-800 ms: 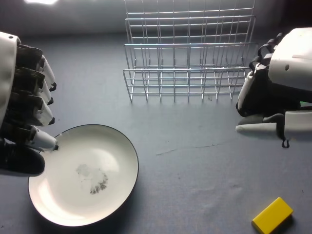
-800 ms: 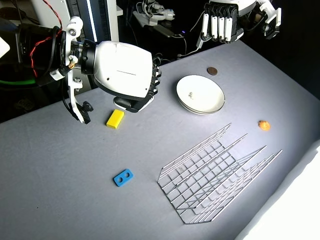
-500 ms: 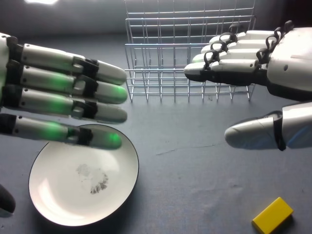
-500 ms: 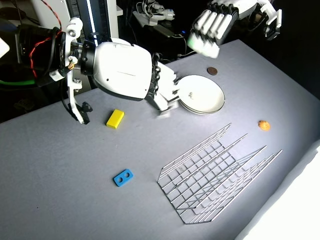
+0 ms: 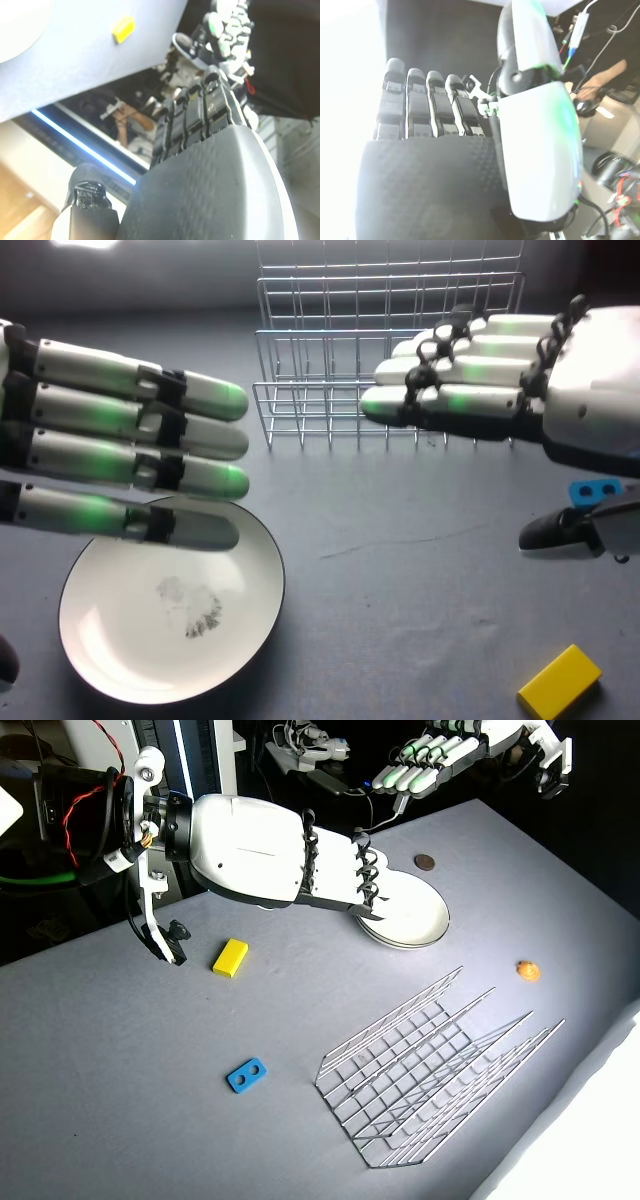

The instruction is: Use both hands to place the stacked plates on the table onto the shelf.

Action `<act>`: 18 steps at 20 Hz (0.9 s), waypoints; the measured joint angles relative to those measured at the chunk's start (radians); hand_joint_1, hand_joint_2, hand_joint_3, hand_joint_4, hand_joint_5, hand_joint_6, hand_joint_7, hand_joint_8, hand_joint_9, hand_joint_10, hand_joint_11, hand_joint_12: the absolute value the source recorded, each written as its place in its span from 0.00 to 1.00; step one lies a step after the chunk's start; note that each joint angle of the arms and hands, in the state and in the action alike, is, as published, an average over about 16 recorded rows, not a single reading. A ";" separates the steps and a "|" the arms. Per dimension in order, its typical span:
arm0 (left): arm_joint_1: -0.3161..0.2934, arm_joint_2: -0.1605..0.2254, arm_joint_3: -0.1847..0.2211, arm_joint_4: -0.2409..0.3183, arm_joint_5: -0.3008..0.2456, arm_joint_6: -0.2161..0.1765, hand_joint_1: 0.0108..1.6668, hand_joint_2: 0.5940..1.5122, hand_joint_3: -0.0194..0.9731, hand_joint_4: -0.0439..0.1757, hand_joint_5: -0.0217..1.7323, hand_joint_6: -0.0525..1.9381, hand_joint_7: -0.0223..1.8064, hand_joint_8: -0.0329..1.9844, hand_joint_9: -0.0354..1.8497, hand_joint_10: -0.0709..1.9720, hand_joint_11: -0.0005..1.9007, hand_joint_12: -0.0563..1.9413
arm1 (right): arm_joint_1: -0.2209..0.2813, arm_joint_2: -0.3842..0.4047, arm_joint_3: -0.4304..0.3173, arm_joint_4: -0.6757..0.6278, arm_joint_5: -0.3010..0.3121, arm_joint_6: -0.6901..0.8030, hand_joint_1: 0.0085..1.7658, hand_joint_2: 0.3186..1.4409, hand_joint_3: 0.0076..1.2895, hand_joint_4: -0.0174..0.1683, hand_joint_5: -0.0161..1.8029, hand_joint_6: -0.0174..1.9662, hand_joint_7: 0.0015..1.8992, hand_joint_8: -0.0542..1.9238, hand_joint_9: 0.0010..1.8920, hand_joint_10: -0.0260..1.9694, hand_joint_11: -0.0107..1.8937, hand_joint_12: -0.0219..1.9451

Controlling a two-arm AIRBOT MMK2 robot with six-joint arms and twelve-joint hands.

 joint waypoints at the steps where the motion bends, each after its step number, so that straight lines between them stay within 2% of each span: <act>1: 0.002 0.000 0.001 0.006 -0.003 -0.005 0.01 0.61 0.02 0.20 0.06 0.03 0.03 0.02 0.03 0.04 0.01 0.04 | -0.001 -0.001 0.000 -0.007 0.003 -0.004 0.58 0.62 0.01 0.08 0.04 0.02 0.02 0.03 0.02 0.02 0.01 0.11; 3: 0.004 0.000 0.003 0.019 -0.008 -0.014 0.01 0.61 0.02 0.20 0.06 0.03 0.04 0.02 0.03 0.04 0.01 0.04 | -0.003 -0.003 0.000 -0.022 0.009 -0.013 0.66 0.59 0.01 0.08 0.03 0.02 0.01 0.03 0.01 0.01 0.01 0.10; 5: 0.004 0.000 0.004 0.037 -0.012 -0.024 0.01 0.61 0.02 0.20 0.06 0.03 0.04 0.02 0.03 0.04 0.01 0.03 | -0.006 -0.005 -0.001 -0.036 0.012 -0.022 0.68 0.57 0.01 0.08 0.03 0.02 0.01 0.03 0.01 0.01 0.01 0.10; 8: 0.006 0.000 0.002 0.068 -0.009 -0.038 0.01 0.61 0.02 0.20 0.06 0.03 0.04 0.02 0.03 0.04 0.01 0.03 | -0.011 -0.009 -0.002 -0.050 0.013 -0.034 0.66 0.55 0.01 0.09 0.03 0.02 0.01 0.03 0.01 0.01 0.02 0.09; 12: 0.027 0.001 -0.007 0.097 0.022 -0.056 0.01 0.61 0.02 0.20 0.07 0.03 0.05 0.03 0.03 0.04 0.01 0.03 | -0.016 -0.012 -0.003 -0.066 0.013 -0.044 0.64 0.53 0.01 0.09 0.02 0.02 0.01 0.03 0.01 0.01 0.02 0.08; 18: 0.104 0.004 -0.024 0.120 0.087 -0.061 0.01 0.61 0.03 0.20 0.07 0.03 0.05 0.03 0.04 0.04 0.01 0.03 | -0.020 -0.016 -0.005 -0.111 0.037 -0.050 0.59 0.51 0.01 0.10 0.02 0.02 0.01 0.03 0.01 0.01 0.02 0.09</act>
